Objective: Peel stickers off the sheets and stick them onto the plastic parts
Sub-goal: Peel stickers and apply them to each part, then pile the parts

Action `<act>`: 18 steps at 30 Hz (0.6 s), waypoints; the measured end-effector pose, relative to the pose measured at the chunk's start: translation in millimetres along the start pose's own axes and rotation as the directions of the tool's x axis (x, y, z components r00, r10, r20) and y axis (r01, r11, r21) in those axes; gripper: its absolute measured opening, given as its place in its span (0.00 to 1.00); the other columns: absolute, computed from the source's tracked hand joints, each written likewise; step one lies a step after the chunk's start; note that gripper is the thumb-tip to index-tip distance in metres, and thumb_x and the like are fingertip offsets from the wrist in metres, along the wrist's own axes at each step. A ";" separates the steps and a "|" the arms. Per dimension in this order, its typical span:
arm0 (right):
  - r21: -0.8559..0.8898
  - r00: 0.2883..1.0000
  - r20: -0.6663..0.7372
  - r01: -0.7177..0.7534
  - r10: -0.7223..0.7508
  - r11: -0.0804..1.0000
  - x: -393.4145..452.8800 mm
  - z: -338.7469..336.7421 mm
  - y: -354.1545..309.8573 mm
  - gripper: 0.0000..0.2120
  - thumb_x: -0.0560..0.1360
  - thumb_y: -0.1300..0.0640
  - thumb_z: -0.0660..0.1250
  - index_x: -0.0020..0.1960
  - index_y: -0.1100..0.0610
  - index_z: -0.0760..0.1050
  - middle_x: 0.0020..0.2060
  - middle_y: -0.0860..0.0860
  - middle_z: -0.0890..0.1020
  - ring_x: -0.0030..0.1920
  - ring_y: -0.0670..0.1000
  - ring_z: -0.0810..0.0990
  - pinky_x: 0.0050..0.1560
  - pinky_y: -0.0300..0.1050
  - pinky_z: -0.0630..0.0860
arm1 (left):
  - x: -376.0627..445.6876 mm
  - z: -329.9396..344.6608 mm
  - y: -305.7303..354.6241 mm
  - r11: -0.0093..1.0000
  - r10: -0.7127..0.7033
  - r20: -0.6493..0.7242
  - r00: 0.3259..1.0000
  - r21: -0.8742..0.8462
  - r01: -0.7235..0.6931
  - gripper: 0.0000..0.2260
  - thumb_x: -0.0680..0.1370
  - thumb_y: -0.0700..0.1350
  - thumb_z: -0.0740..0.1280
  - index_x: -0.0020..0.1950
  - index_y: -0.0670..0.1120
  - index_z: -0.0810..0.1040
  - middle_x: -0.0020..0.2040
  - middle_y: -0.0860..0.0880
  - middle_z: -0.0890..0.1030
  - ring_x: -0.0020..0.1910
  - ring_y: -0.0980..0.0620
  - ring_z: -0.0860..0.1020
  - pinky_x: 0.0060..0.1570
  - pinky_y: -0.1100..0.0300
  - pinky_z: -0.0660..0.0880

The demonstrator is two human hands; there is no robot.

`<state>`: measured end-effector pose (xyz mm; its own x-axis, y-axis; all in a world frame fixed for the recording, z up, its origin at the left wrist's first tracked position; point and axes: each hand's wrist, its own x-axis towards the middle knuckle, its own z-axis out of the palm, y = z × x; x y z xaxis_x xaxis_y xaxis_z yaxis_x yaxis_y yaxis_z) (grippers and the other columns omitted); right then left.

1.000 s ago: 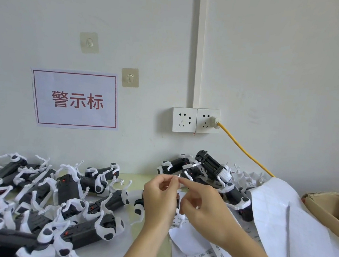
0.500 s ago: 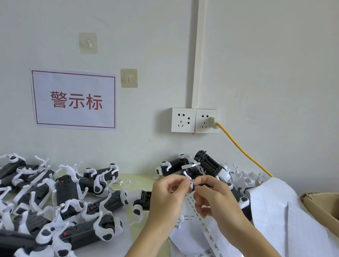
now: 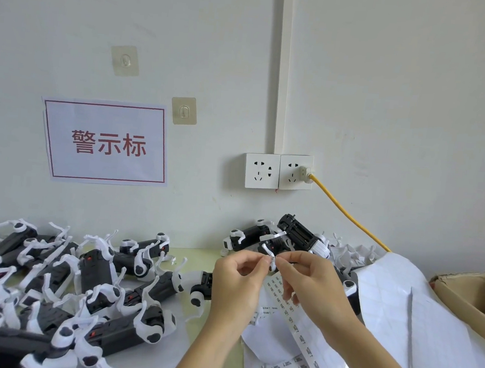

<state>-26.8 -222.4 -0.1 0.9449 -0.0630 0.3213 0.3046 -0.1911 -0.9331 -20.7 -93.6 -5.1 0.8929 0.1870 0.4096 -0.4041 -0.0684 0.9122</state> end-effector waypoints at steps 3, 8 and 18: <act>-0.043 0.999 -0.024 0.025 -0.026 0.999 -0.3 1.4 1.4 0.09 0.79 0.58 0.67 0.43 0.54 0.83 0.25 0.48 0.78 0.26 0.45 0.76 0.28 0.33 0.70 | 0.3 0.4 -0.5 1.000 0.007 0.038 0.999 0.002 -0.007 0.09 0.77 0.38 0.72 0.38 0.49 0.84 0.34 0.53 0.85 0.32 0.61 0.80 0.35 0.70 0.74; -0.089 0.988 -0.147 0.029 -0.042 0.996 3.4 1.0 6.0 0.08 0.79 0.57 0.66 0.42 0.52 0.81 0.24 0.47 0.78 0.26 0.44 0.74 0.28 0.34 0.71 | 4.2 -4.3 -2.7 0.987 0.093 0.041 0.995 0.127 -0.098 0.11 0.79 0.40 0.69 0.41 0.53 0.84 0.34 0.60 0.83 0.37 0.63 0.80 0.40 0.71 0.74; -0.211 0.997 -0.076 -0.019 0.003 0.977 4.9 -2.1 12.3 0.06 0.80 0.53 0.65 0.46 0.51 0.78 0.34 0.51 0.81 0.32 0.46 0.77 0.38 0.43 0.77 | 18.8 -43.9 -26.2 0.354 -0.153 0.266 0.952 0.914 -0.199 0.30 0.72 0.37 0.63 0.72 0.59 0.64 0.64 0.58 0.72 0.70 0.53 0.64 0.68 0.47 0.54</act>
<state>-18.7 -227.1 -9.6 0.9339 -0.1380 0.3298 0.2542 -0.3924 -0.8840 -2.1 -45.2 -21.9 0.9646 -0.0726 0.2536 -0.1389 -0.9571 0.2544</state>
